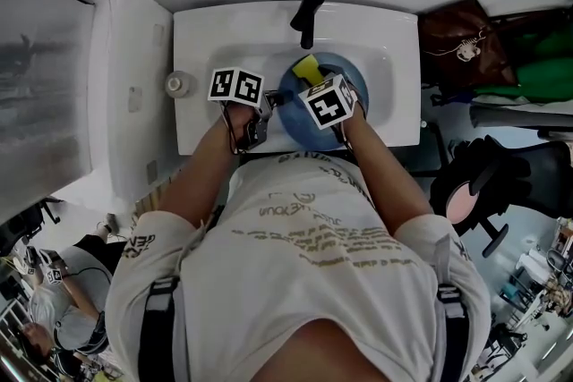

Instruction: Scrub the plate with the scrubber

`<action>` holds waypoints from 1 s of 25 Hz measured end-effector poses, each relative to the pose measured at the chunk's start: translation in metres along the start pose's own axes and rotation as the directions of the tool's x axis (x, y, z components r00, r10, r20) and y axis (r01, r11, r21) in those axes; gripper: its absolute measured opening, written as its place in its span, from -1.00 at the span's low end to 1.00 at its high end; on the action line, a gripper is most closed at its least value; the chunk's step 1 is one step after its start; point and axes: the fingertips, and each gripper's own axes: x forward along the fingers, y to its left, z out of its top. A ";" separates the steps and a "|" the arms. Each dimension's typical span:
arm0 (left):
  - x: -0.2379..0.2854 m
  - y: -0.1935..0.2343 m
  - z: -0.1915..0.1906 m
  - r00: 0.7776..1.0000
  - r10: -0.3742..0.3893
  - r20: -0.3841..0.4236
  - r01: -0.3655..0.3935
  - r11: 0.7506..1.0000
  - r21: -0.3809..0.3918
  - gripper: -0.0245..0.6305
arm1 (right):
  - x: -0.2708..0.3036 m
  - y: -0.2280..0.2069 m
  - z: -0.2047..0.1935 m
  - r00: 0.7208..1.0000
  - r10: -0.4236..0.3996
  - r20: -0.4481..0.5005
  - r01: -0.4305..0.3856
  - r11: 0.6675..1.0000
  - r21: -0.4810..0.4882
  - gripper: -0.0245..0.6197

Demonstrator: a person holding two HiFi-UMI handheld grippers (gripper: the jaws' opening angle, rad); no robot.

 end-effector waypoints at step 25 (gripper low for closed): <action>-0.025 0.008 -0.001 0.994 -0.080 0.073 0.083 0.995 -0.047 -0.70 | -0.005 -0.057 -0.044 0.991 -0.124 -0.056 0.129 0.986 0.103 -0.29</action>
